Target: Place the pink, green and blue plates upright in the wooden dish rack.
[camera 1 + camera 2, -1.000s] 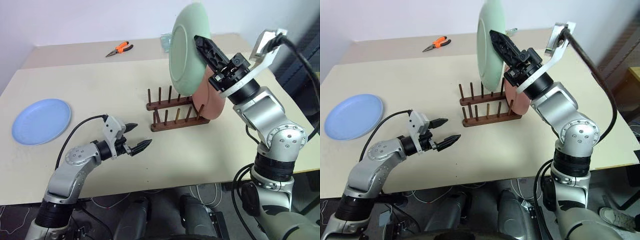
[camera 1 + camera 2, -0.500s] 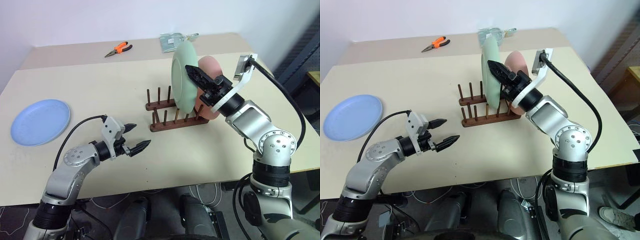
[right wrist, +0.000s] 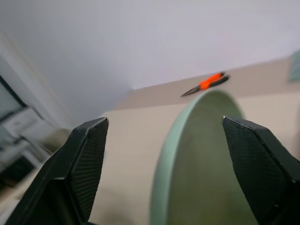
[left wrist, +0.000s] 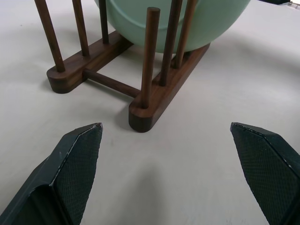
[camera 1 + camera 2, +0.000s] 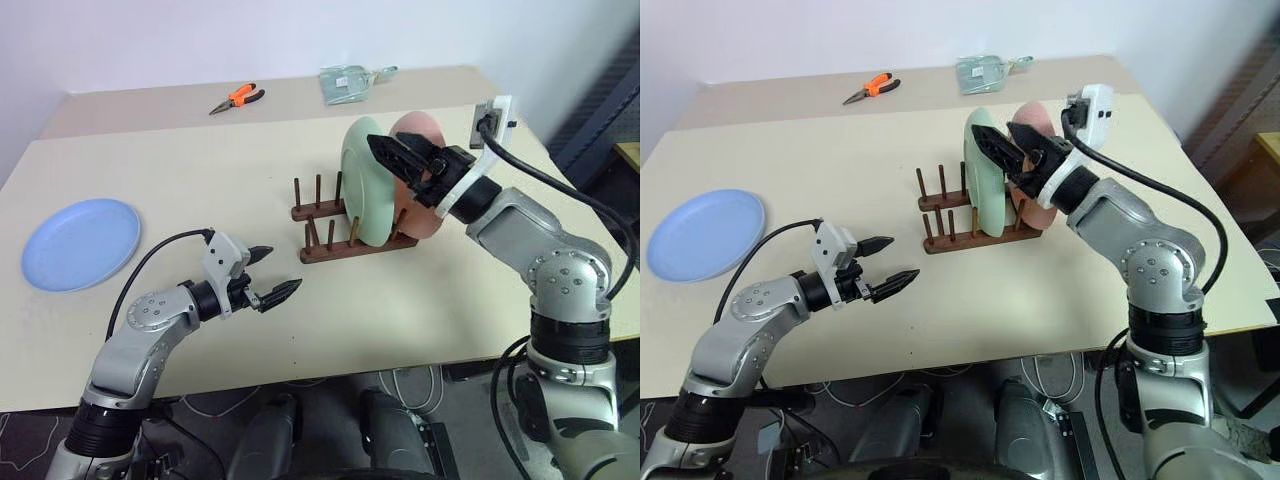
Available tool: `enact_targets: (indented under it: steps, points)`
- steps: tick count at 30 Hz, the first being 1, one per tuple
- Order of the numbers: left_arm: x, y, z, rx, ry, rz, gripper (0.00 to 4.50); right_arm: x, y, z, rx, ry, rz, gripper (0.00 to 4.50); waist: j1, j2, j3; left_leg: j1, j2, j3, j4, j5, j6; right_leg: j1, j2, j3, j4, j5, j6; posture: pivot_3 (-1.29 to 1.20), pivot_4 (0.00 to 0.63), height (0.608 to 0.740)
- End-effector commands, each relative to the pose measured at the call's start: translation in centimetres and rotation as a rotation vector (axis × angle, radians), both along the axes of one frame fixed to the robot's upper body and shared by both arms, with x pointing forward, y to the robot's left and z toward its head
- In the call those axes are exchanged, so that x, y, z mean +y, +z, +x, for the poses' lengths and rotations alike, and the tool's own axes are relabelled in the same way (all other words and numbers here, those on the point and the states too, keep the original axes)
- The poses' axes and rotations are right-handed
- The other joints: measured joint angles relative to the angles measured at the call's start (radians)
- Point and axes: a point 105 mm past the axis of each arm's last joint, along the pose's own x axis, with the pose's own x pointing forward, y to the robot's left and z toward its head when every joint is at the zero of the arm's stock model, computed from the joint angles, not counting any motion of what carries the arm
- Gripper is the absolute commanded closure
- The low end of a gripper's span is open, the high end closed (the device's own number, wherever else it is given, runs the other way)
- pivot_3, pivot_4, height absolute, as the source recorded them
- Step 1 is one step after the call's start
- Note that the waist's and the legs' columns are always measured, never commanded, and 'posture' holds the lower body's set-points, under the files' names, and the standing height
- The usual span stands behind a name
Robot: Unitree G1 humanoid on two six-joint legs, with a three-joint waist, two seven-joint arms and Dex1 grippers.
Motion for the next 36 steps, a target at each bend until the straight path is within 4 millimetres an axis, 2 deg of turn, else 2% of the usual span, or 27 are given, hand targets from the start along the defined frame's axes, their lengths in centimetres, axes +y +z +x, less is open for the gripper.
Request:
enact_targets:
  steps: [1, 5, 6, 8, 9, 10, 12, 14, 16, 19, 22, 27, 30, 36]
  points:
    - [0.5, 0.8, -0.1, -0.03, 0.01, 0.003, 0.0, 0.4, 3.1, -1.5, -0.205, 0.021, -0.101, 0.45, 0.0, 0.0, 0.0, 0.0, 0.0, 0.0, 0.0, 0.0, 0.0, 0.0, 0.0, 0.0, 0.0, 0.0, 0.0, 0.0, 0.15, 0.732]
    - [1.6, 0.8, 0.2, -0.035, 0.059, 0.018, 0.0, 0.9, 4.0, -2.3, -0.315, 0.063, -0.202, 0.45, 0.0, 0.0, 0.0, 0.0, 0.0, 0.0, 0.0, 0.0, 0.0, 0.0, 0.0, 0.0, 0.0, 0.0, 0.0, 0.0, 0.15, 0.732]
    - [2.9, 1.1, 1.0, -0.052, 0.139, 0.007, 0.0, 1.3, 4.3, -2.7, -0.358, 0.084, -0.249, 0.21, 0.0, 0.0, 0.0, 0.0, 0.0, 0.0, 0.0, 0.0, 0.0, 0.0, 0.0, 0.0, 0.0, 0.0, 0.0, 0.0, 0.15, 0.732]
    - [7.0, 2.7, 2.7, -0.12, 0.381, -0.043, 0.0, 3.2, 4.5, -3.8, -0.463, 0.163, -0.381, 0.21, -0.003, 0.0, 0.0, 0.0, 0.0, 0.0, 0.0, 0.0, 0.0, 0.0, 0.0, 0.0, 0.0, 0.0, 0.0, 0.0, 0.15, 0.732]
    - [8.3, 3.3, 3.1, -0.141, 0.46, -0.062, 0.0, 3.8, 4.4, -4.2, -0.494, 0.188, -0.429, 0.21, -0.004, 0.0, 0.0, 0.0, 0.001, 0.0, 0.0, 0.0, 0.0, 0.0, 0.0, 0.0, 0.0, 0.0, 0.0, 0.0, 0.15, 0.732]
    - [9.8, 3.7, 3.5, -0.169, 0.548, -0.061, 0.0, 4.4, 4.0, -4.3, -0.519, 0.202, -0.479, 0.21, -0.004, -0.001, 0.0, 0.0, 0.001, 0.0, 0.0, 0.0, 0.0, -0.001, 0.001, 0.0, 0.0, 0.0, 0.0, 0.0, 0.15, 0.732]
    - [14.5, 4.4, 4.2, -0.193, 0.839, -0.07, 0.0, 5.7, 2.6, -4.2, -0.562, 0.222, -0.581, 0.21, 0.0, -0.001, 0.0, 0.0, 0.002, -0.001, 0.0, 0.0, 0.0, -0.001, 0.002, -0.001, 0.0, 0.0, 0.0, 0.0, 0.15, 0.732]
    - [19.2, 4.8, 3.7, -0.205, 1.126, -0.078, 0.0, 6.7, 1.3, -4.0, -0.583, 0.249, -0.635, 0.21, 0.001, -0.002, -0.001, 0.0, 0.002, -0.001, 0.0, 0.0, 0.0, 0.0, 0.002, -0.001, 0.0, 0.0, 0.001, 0.0, 0.15, 0.732]
    - [23.1, 4.9, 2.3, -0.184, 1.385, -0.135, 0.0, 7.6, 0.2, -4.2, -0.594, 0.286, -0.651, 0.21, 0.0, -0.003, 0.0, 0.0, 0.001, 0.0, 0.0, 0.0, 0.0, 0.0, 0.001, -0.001, 0.0, 0.0, 0.001, 0.0, 0.15, 0.732]
    - [26.9, 3.7, -0.2, -0.089, 1.644, -0.195, 0.0, 8.5, -0.8, -4.4, -0.592, 0.326, -0.645, 0.21, 0.001, -0.004, 0.0, 0.0, 0.0, -0.001, 0.0, 0.0, -0.001, -0.001, 0.0, -0.001, 0.0, 0.0, 0.001, 0.0, 0.15, 0.732]
    - [28.0, 2.3, -1.6, 0.02, 1.731, -0.333, 0.0, 9.0, -1.6, -4.3, -0.581, 0.348, -0.643, 0.21, 0.002, -0.005, -0.001, 0.0, 0.0, -0.001, 0.0, 0.0, -0.001, -0.001, 0.0, -0.001, 0.0, 0.001, 0.001, 0.0, 0.15, 0.732]
    - [26.8, 0.6, -1.1, 0.203, 1.644, -0.619, 0.0, 9.1, -2.5, -4.2, -0.568, 0.362, -0.652, 0.21, 0.006, -0.009, -0.002, 0.0, 0.0, -0.003, 0.001, 0.001, -0.002, 0.001, 0.0, -0.003, 0.0, 0.001, 0.001, 0.0, 0.15, 0.732]
    - [26.9, -0.5, -1.3, 0.274, 1.663, -0.756, 0.9, 9.0, -2.8, -4.2, -0.566, 0.356, -0.655, 0.0, 0.002, -0.01, -0.002, 0.0, 0.0, -0.003, 0.001, 0.001, -0.003, 0.001, 0.0, -0.003, 0.001, 0.001, 0.001, 0.0, 0.15, 0.732]
    - [26.7, -1.7, -0.7, 0.353, 1.67, -0.877, 3.89, 8.4, -2.8, -4.1, -0.56, 0.308, -0.653, 0.0, 0.0, -0.01, -0.002, 0.0, 0.0, -0.003, 0.001, 0.001, -0.004, 0.0, 0.001, -0.003, 0.001, 0.001, 0.0, 0.0, 0.15, 0.732]
